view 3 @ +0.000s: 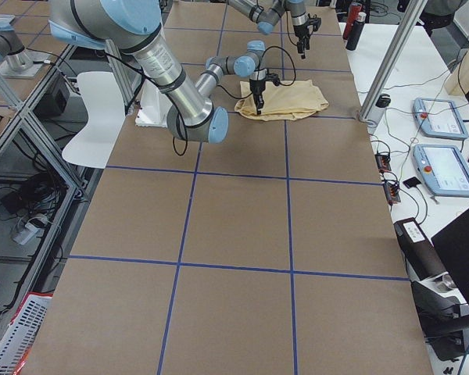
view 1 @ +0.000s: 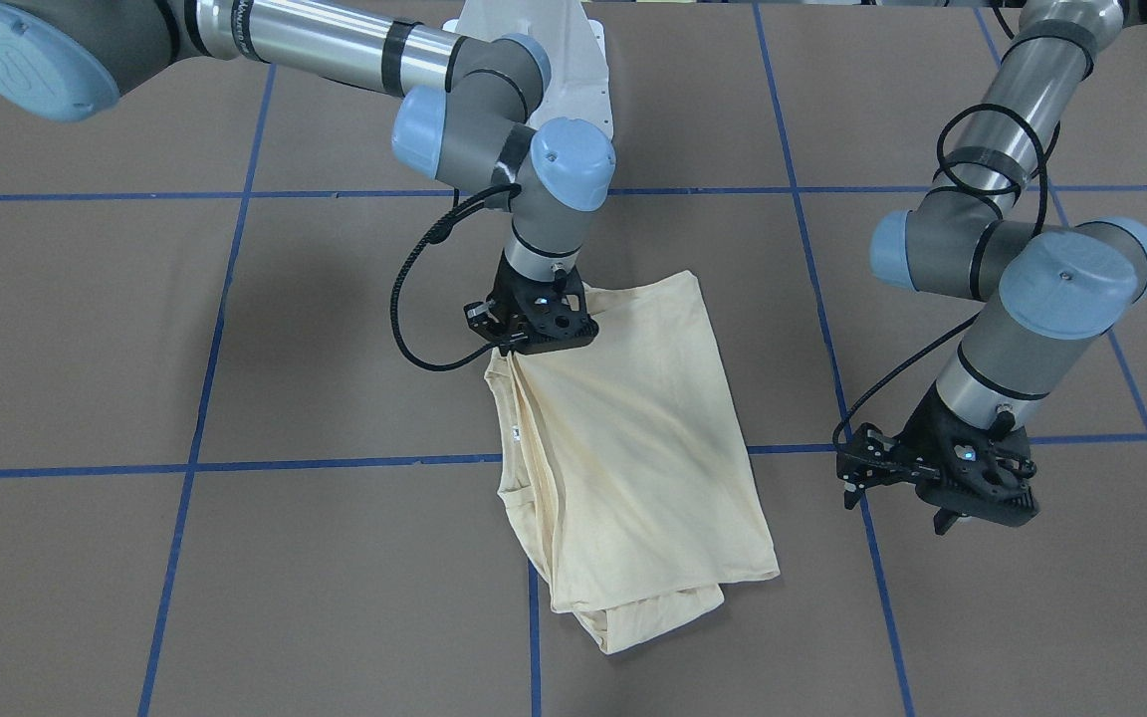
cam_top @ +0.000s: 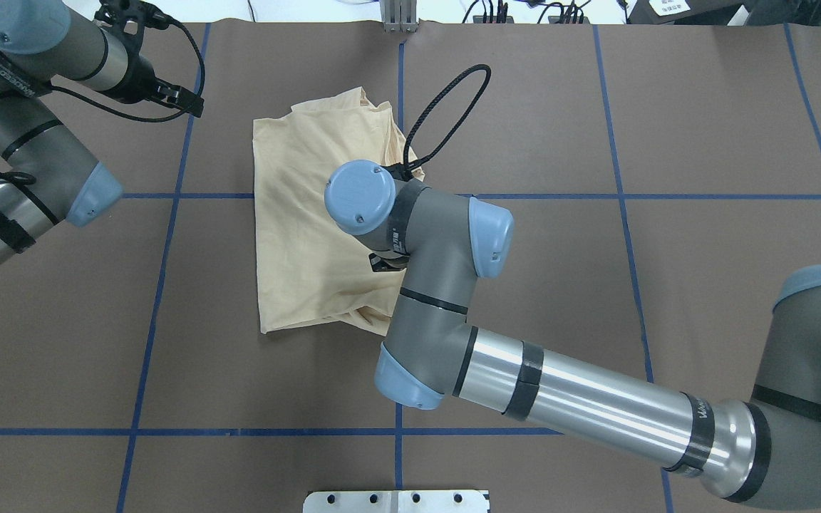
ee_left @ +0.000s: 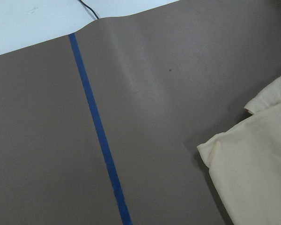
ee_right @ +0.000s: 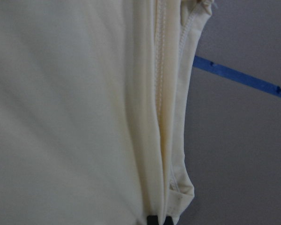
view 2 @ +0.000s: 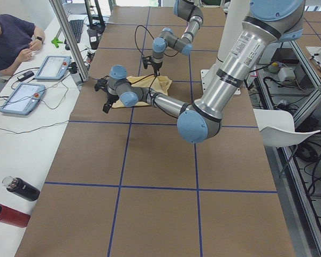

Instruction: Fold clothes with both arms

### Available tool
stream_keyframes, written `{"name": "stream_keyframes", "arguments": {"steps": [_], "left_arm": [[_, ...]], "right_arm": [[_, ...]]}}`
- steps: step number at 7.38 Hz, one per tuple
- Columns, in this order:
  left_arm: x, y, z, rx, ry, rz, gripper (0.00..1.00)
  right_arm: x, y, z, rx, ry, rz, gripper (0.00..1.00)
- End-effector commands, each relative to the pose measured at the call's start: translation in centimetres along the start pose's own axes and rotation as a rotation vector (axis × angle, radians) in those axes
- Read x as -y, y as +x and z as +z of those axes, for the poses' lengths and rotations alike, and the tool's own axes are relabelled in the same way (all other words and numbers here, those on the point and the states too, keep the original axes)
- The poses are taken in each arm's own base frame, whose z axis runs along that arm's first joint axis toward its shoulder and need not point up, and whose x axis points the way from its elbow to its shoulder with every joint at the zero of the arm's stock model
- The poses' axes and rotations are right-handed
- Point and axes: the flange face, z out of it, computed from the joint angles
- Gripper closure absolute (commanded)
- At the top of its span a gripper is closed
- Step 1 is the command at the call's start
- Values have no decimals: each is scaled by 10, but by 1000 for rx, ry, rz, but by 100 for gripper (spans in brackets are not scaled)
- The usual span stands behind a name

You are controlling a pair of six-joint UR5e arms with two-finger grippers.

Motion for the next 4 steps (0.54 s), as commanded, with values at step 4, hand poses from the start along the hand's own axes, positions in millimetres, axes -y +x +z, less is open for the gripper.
{"name": "stream_keyframes", "arguments": {"steps": [4], "left_arm": [[3,11,-10,-27,1,-58,0]], "right_arm": [[52,59,-24,95,109,85,0]]}}
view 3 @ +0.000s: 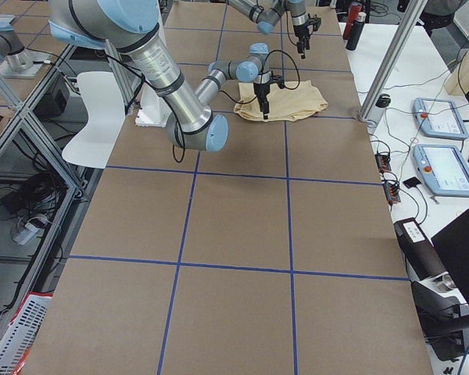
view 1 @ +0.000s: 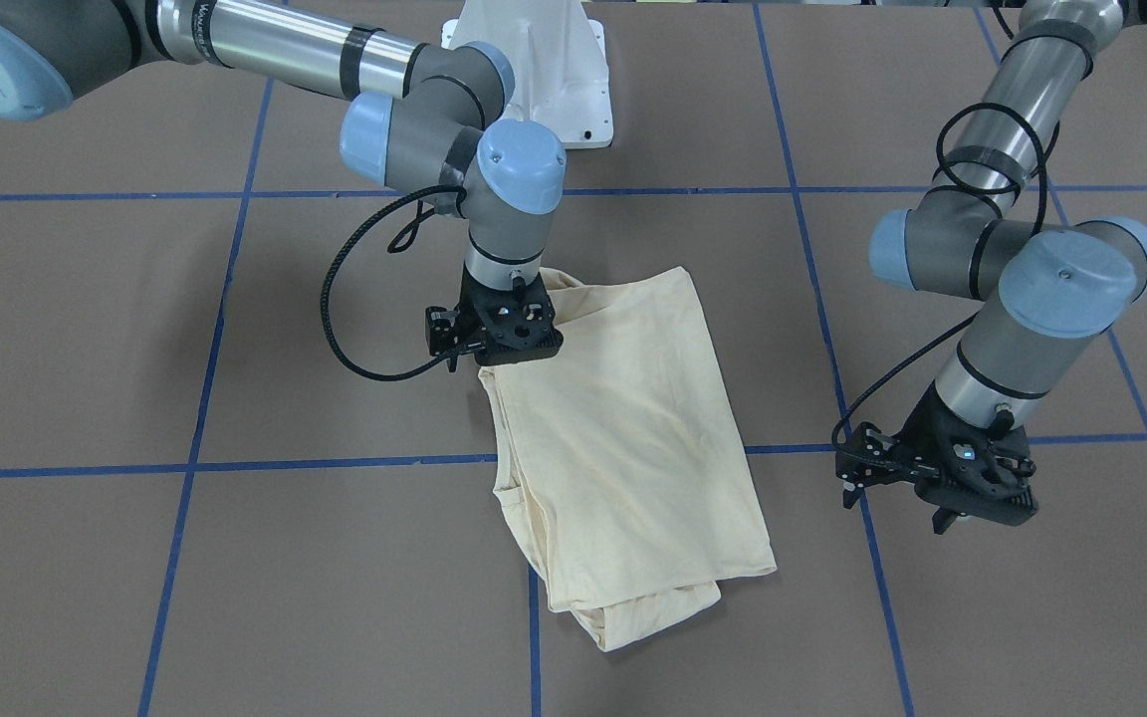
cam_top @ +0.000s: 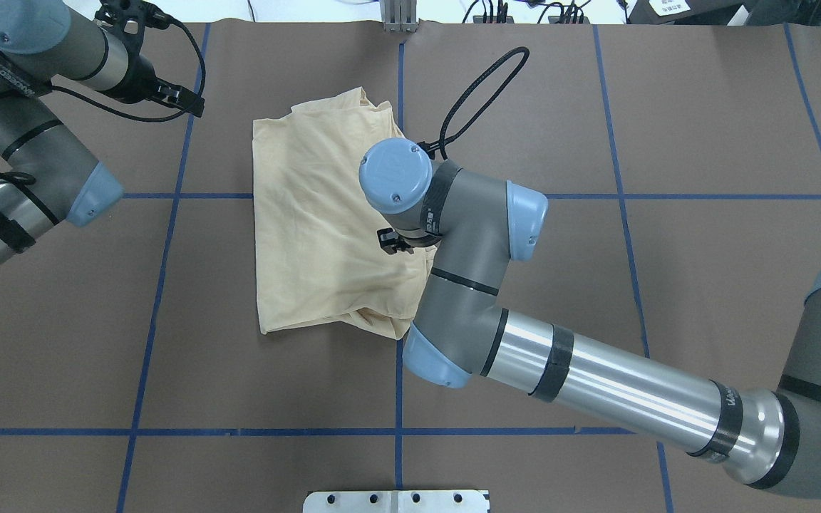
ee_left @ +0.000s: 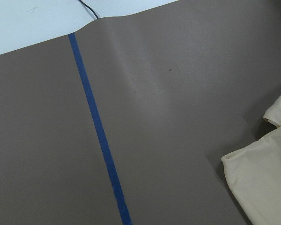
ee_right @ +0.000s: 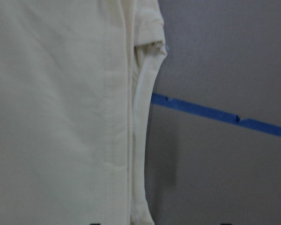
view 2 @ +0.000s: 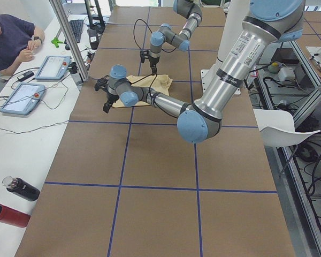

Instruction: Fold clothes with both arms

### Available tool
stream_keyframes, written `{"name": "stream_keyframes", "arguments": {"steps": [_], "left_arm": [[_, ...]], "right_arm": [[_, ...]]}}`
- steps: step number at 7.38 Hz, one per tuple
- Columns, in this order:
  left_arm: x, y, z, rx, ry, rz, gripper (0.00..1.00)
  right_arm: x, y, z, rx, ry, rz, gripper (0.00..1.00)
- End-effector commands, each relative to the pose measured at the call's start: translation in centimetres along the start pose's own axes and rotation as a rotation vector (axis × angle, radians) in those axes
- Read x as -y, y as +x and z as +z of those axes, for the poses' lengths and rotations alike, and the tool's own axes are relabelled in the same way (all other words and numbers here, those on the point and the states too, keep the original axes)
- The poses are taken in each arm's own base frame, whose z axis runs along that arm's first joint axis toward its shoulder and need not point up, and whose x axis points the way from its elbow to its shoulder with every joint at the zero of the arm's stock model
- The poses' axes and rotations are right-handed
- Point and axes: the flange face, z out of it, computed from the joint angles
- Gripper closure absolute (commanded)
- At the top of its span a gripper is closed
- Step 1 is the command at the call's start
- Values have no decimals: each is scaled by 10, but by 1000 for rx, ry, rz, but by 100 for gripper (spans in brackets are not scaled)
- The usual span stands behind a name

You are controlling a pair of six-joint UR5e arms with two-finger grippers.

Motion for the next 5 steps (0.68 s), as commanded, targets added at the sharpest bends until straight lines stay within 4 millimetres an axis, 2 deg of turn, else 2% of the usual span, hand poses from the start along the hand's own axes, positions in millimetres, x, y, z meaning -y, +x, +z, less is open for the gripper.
{"name": "stream_keyframes", "arguments": {"steps": [1,2,3,4,5], "left_arm": [[2,27,-21,-61,10,-131,0],[-26,49,-35,-106,6,-163,0],[-65,81,-44,-159,-17,-150,0],[-102,109,-54,-202,-51,-224,0],[-134,139,-60,-240,-93,-284,0]], "right_arm": [[40,35,-20,82,19,69,0],[44,50,-21,98,15,117,0],[39,72,-21,120,33,136,0],[19,107,-15,157,63,139,0],[16,140,-18,183,49,160,0]]}}
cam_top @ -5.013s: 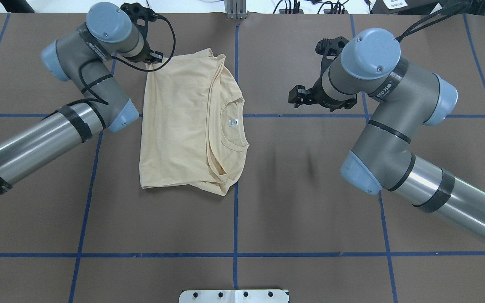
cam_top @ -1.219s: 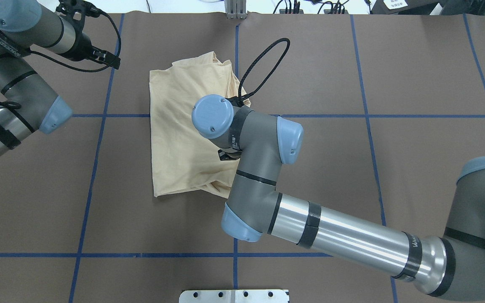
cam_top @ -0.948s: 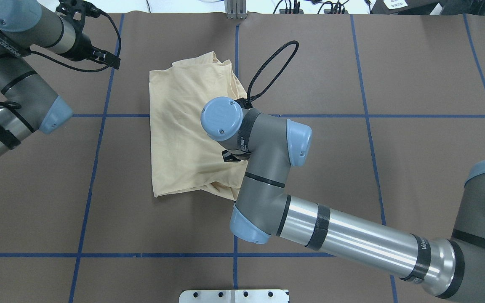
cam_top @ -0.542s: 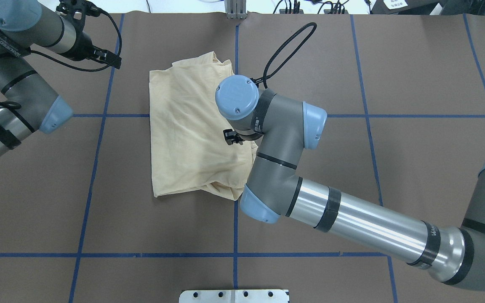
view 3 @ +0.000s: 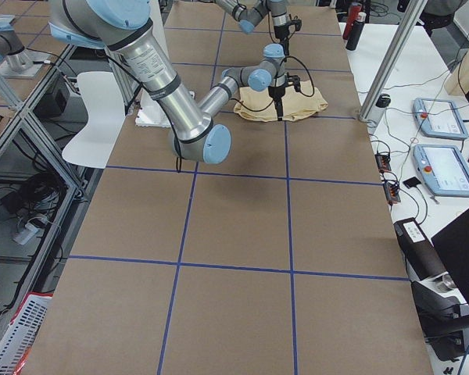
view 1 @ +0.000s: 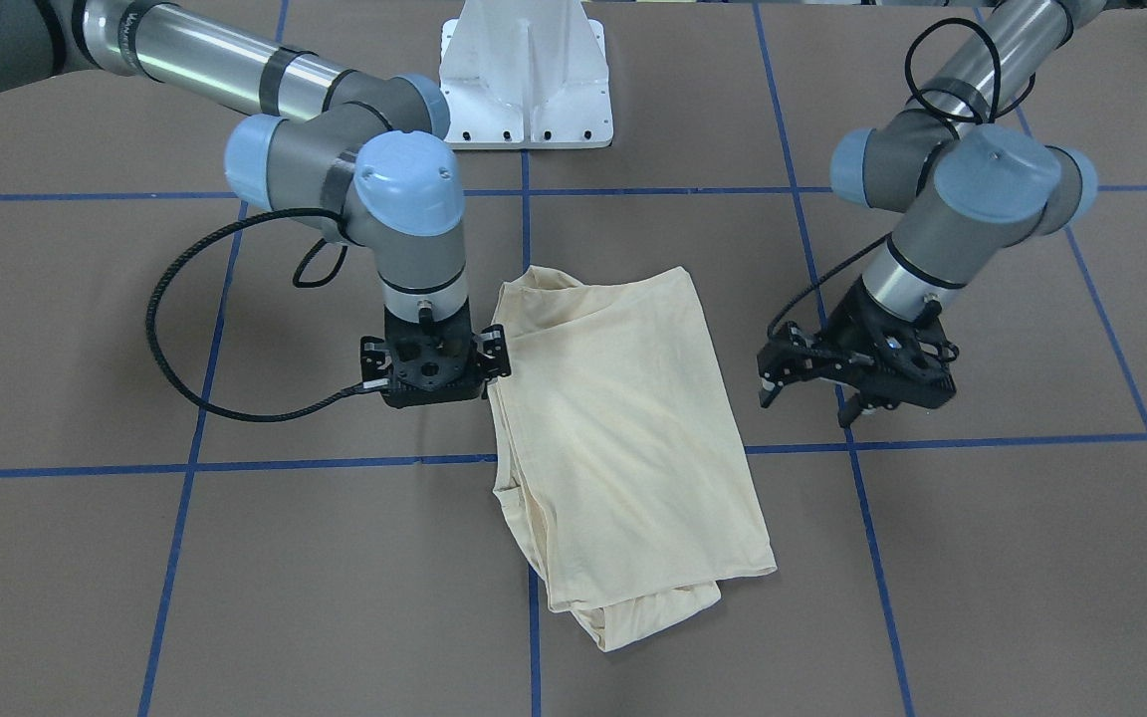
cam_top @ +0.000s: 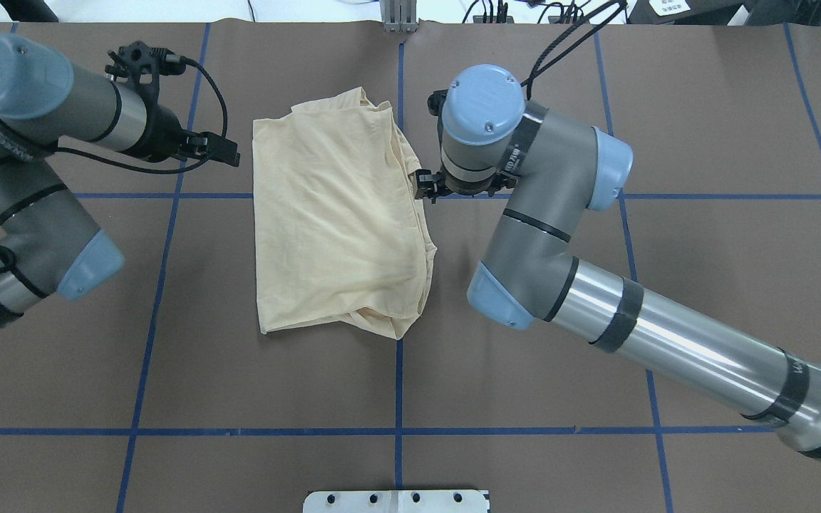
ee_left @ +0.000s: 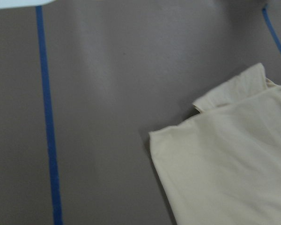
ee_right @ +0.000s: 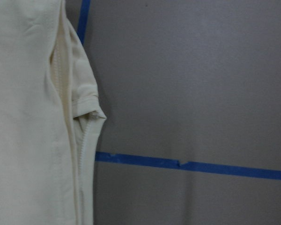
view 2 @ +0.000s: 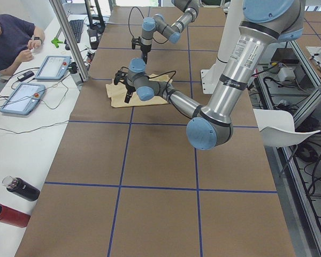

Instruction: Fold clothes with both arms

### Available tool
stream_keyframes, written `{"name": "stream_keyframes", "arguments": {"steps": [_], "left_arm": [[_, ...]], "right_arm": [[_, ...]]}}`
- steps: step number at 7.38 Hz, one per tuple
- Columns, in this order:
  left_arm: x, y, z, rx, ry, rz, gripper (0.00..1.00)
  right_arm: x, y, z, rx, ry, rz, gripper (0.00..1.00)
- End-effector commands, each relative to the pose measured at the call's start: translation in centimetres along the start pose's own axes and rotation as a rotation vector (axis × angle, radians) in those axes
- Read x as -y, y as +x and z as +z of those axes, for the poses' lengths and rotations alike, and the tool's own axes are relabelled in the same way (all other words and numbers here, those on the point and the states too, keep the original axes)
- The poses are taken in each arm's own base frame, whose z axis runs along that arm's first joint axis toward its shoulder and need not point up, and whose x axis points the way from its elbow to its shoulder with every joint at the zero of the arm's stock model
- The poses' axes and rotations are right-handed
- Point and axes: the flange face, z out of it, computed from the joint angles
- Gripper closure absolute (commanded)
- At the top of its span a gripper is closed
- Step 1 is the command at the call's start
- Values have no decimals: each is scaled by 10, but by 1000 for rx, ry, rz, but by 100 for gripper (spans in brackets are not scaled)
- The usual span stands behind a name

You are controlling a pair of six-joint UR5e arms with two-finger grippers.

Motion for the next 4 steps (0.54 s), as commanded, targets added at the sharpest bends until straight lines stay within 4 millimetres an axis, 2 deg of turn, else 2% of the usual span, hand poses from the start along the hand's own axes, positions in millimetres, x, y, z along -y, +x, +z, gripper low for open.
{"name": "stream_keyframes", "arguments": {"steps": [1,2,3,4], "left_arm": [[-89,41,3,-59,-96,-136,0],[-132,53,27,-18,-90,-168,0],[-172,64,51,29,-90,-184,0],[-178,67,56,55,-105,-209,0]], "right_arm": [[8,57,-21,69,-32,48,0],[12,62,-24,69,-33,58,0],[9,70,-18,58,-37,62,0],[9,69,-19,60,-35,61,0]]}}
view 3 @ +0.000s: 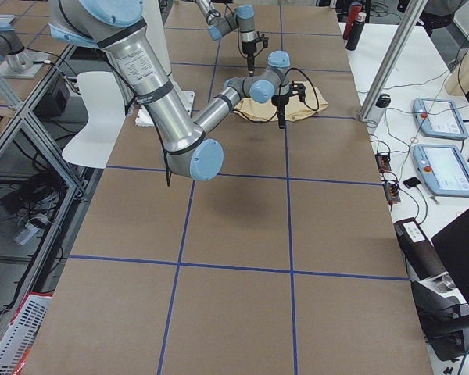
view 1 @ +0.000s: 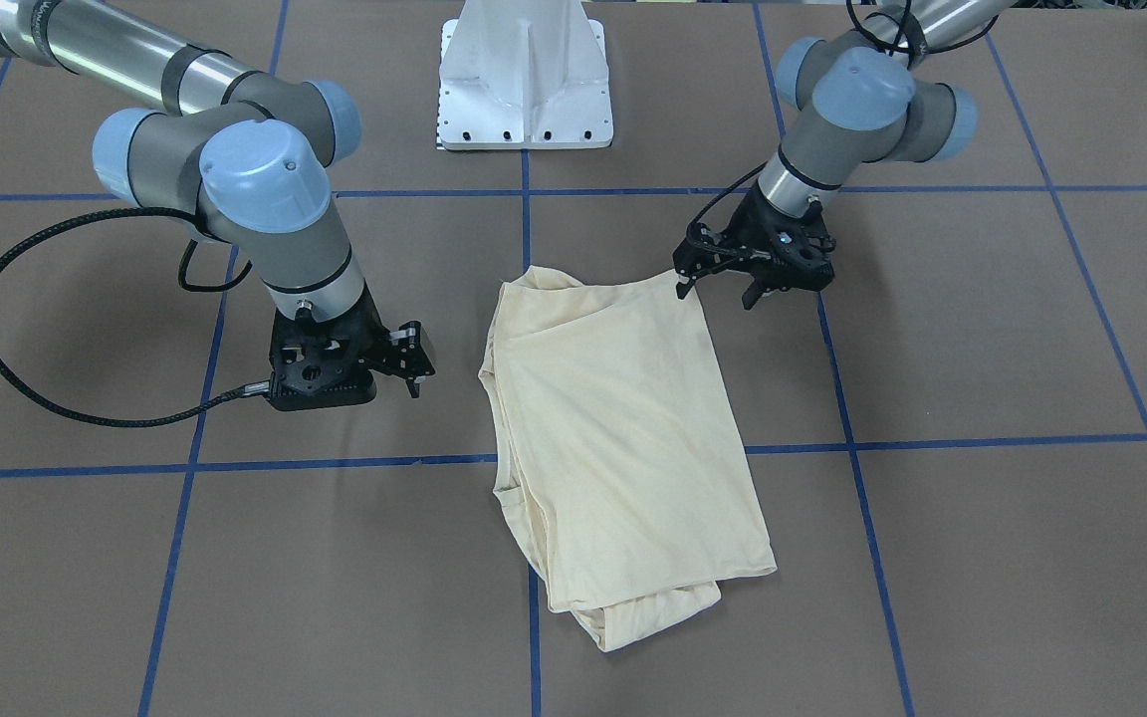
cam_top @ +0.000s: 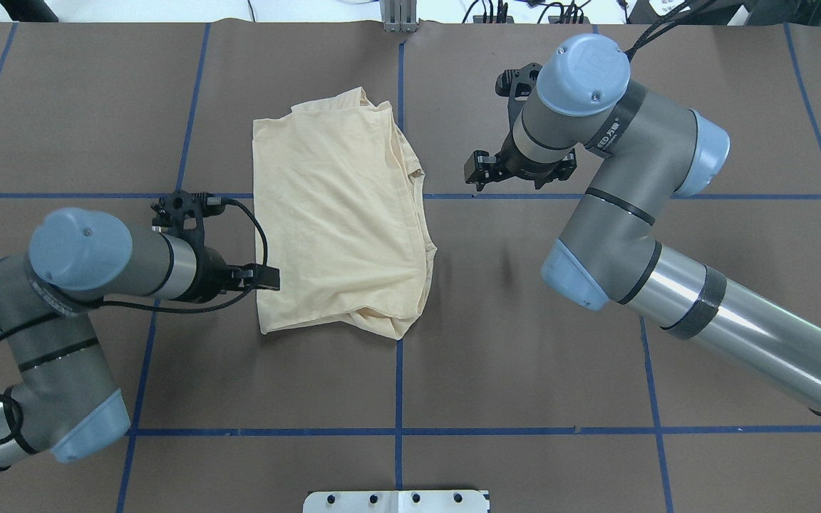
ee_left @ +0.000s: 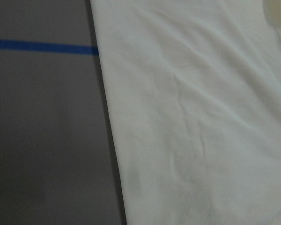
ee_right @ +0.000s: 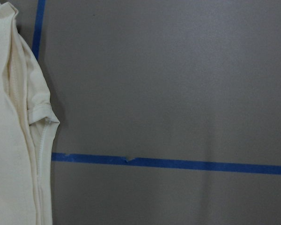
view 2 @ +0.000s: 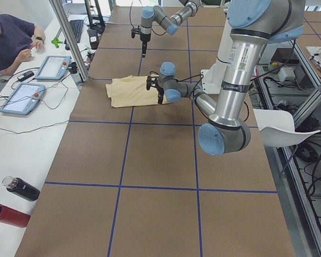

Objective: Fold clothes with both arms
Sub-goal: 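Lower the left gripper to one shirt edge while the right approaches the other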

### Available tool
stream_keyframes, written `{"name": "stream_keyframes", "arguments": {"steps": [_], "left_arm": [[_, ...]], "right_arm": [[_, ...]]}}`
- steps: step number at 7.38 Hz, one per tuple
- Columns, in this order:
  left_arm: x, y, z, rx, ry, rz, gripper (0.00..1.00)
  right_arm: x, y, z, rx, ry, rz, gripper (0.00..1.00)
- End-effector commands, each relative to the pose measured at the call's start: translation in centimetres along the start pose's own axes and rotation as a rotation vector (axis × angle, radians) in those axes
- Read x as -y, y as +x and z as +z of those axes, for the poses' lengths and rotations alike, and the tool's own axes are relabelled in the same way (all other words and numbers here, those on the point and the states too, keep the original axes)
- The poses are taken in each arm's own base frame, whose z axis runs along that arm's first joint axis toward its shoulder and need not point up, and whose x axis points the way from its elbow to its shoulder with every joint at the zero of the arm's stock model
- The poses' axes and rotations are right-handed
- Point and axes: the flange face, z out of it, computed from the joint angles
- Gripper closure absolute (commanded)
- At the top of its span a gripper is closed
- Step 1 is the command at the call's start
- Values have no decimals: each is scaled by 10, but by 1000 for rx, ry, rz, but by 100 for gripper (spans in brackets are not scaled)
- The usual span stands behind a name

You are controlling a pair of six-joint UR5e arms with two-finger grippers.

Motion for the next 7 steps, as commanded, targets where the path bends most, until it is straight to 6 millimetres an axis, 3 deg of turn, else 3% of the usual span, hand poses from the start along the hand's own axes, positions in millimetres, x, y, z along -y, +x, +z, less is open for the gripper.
{"name": "stream_keyframes", "arguments": {"steps": [1,3,5,7], "left_arm": [[-24,11,18,62,-17,-49,9],[-18,38,22,107,-33,-62,28],[-25,41,27,121,-48,-58,33],[-28,38,32,133,-54,-58,45]], "right_arm": [[-1,3,1,0,-3,2,0],[-1,4,1,-2,-2,3,0],[-2,4,1,0,-3,1,0],[-3,3,3,-3,-3,1,0]]}}
